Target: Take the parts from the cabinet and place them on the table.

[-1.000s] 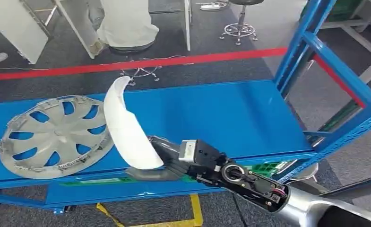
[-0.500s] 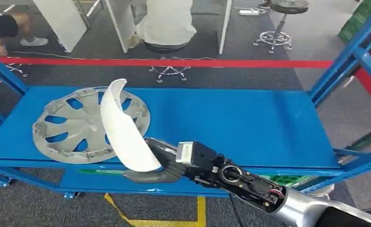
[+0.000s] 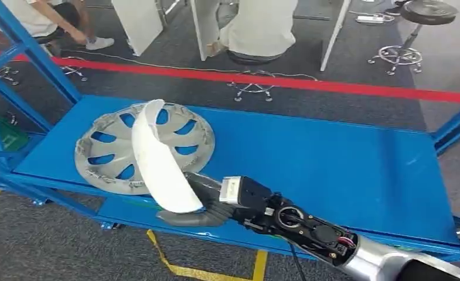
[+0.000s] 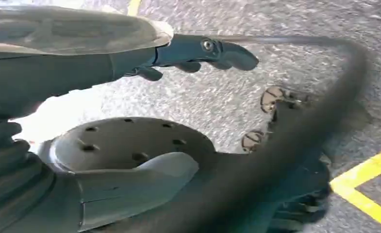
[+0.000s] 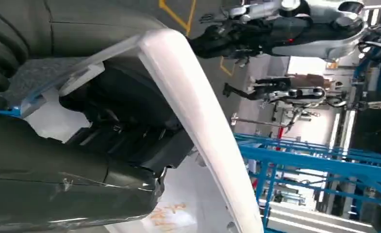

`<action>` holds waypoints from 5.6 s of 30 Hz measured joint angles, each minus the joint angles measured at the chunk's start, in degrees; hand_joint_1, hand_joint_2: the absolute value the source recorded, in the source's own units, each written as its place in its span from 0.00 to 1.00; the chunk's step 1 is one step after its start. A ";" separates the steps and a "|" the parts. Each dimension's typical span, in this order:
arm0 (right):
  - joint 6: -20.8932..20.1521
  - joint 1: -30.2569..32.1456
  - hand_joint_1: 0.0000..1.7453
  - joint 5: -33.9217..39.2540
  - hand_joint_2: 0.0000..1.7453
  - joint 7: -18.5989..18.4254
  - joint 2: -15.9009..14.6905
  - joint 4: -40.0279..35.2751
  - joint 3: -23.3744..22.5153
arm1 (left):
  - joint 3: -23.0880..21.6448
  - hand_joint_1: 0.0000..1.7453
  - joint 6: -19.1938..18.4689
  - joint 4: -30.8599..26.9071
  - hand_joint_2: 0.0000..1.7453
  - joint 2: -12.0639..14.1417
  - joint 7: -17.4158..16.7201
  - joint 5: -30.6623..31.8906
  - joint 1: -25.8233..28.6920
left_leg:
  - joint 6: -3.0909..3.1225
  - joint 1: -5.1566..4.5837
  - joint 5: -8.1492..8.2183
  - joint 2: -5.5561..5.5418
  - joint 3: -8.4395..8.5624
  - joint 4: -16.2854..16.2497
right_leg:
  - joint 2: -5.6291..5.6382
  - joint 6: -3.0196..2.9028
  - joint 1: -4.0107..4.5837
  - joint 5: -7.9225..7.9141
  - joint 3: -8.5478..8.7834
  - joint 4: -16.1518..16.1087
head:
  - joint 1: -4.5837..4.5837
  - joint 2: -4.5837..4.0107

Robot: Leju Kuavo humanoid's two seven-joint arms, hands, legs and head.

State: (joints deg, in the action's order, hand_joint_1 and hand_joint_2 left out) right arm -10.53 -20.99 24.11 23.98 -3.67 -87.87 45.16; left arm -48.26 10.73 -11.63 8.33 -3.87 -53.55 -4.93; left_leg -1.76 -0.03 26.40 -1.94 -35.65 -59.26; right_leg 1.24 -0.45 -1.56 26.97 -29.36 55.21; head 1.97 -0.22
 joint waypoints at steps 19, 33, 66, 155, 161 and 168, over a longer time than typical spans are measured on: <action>0.44 2.29 0.98 -1.64 1.00 -1.44 0.20 -0.57 -1.14 | -0.15 0.00 0.50 0.02 1.00 -0.39 -0.55 -0.44 -0.16 | 2.62 0.17 -3.42 0.23 3.25 6.28 | -1.36 2.27 0.71 10.11 -7.14 17.64 | 0.98 0.00; 0.48 3.02 0.98 -1.73 1.00 -1.44 0.20 -0.66 -1.64 | -0.31 0.00 0.44 0.02 1.00 -0.72 -0.74 -0.42 -0.35 | 1.75 0.03 -2.85 -4.68 3.51 5.35 | 3.90 1.81 -0.14 -0.07 -0.44 -0.37 | 1.09 0.00; 0.55 4.22 0.98 -2.69 1.00 -1.77 0.52 -1.42 -2.80 | -0.52 0.00 3.76 0.24 1.00 3.35 -0.31 -4.83 -0.30 | -0.30 0.37 0.02 0.54 -0.08 -0.20 | 0.50 -0.08 0.16 -1.39 0.51 -1.62 | 0.33 0.00; -3.61 3.64 0.98 -3.02 1.00 -0.44 2.36 3.24 -1.40 | 1.62 0.00 6.67 0.31 1.00 4.42 -1.77 -9.73 -0.54 | 1.44 0.48 -4.01 -4.96 2.95 6.16 | 4.31 1.27 0.73 -0.84 0.05 -1.16 | 1.82 0.00; -3.34 3.18 0.98 -3.30 1.00 -0.42 2.62 3.39 -1.11 | 1.60 0.00 6.69 0.37 1.00 4.39 -2.05 -9.90 -0.28 | -0.10 0.44 0.82 0.63 -1.79 -2.54 | -0.38 -0.32 0.61 -1.32 0.67 -2.28 | 0.37 0.00; -3.21 3.16 0.98 -3.72 1.00 -0.61 2.67 3.87 -0.63 | 1.60 0.00 6.69 0.37 1.00 4.28 -1.70 -10.08 -0.14 | -0.07 0.50 -4.00 4.10 2.15 3.73 | -5.79 -0.05 0.95 -0.52 1.13 -2.17 | 0.31 0.00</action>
State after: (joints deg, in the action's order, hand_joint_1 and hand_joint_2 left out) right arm -13.75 -17.82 20.39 23.37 -1.01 -84.00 44.52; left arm -46.66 17.42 -11.26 12.61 -5.57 -63.63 -5.07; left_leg -1.83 0.47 22.40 2.16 -33.50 -55.53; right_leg -4.55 -0.49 -0.60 26.46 -28.23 53.04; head 2.27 -0.22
